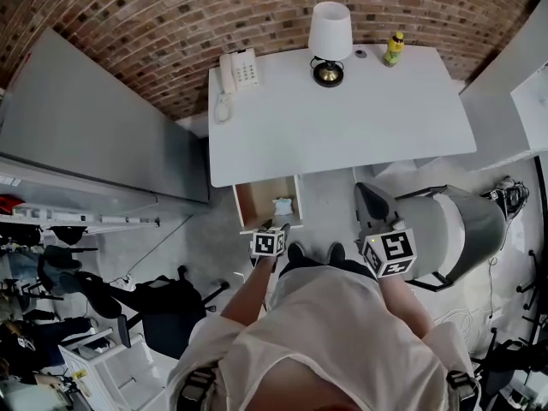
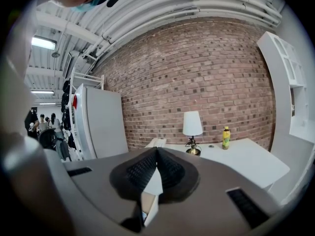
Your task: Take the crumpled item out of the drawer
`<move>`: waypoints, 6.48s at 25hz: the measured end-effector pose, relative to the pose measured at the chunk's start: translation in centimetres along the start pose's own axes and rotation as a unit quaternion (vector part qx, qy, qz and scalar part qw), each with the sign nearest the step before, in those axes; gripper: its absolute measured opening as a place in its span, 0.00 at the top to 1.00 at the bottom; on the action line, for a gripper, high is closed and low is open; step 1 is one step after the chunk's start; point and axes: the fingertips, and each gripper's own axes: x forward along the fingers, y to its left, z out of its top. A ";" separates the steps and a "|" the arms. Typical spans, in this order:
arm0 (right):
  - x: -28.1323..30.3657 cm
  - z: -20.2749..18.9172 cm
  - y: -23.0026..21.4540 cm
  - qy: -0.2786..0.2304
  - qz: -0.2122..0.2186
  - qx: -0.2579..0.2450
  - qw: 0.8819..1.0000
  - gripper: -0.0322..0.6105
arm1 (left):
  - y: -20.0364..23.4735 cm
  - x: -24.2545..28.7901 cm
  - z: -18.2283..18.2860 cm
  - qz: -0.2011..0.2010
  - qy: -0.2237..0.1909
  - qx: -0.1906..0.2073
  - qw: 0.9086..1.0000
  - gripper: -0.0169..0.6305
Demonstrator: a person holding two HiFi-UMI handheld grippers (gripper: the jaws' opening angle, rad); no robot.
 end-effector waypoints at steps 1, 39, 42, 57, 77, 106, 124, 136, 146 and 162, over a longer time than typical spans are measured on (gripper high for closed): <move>0.1 -0.3 -0.1 0.002 0.002 0.000 1.000 0.94 | 0.2 0.4 0.0 0.002 0.001 -0.001 1.000 0.58; 6.4 -18.5 -5.8 0.001 -0.020 0.019 1.000 0.94 | 9.9 21.4 -3.5 0.046 0.030 -0.061 0.997 0.58; 6.7 -19.5 -5.7 0.002 -0.021 0.021 1.000 0.94 | 10.5 22.4 -3.7 0.046 0.032 -0.066 0.996 0.58; 7.2 -22.9 -6.4 0.019 -0.035 0.022 0.999 0.94 | 12.9 26.9 -6.2 0.052 0.103 -0.111 0.987 0.58; 6.4 -25.6 -7.2 0.031 -0.052 0.043 0.997 0.94 | 14.8 29.0 -6.9 0.072 0.148 -0.137 0.977 0.73; 4.4 -16.8 -5.2 0.036 -0.030 0.066 0.997 0.94 | 12.5 18.3 -1.9 0.051 0.105 -0.195 0.974 0.95; -0.4 -4.2 -1.4 0.028 -0.011 0.071 0.997 0.94 | 6.6 0.0 6.3 0.032 0.011 -0.187 0.982 0.95; -1.6 0.0 -1.6 -0.015 -0.025 0.058 0.998 0.94 | 1.9 -12.4 17.0 0.035 -0.179 -0.061 0.981 0.95; -1.4 3.5 -1.3 -0.047 -0.025 0.044 0.998 0.94 | -2.6 -24.9 23.3 0.071 -0.379 0.071 0.920 0.95; -2.2 6.1 -1.1 -0.060 -0.015 0.027 0.998 0.94 | -6.3 -34.0 24.0 0.116 -0.505 0.085 0.851 0.95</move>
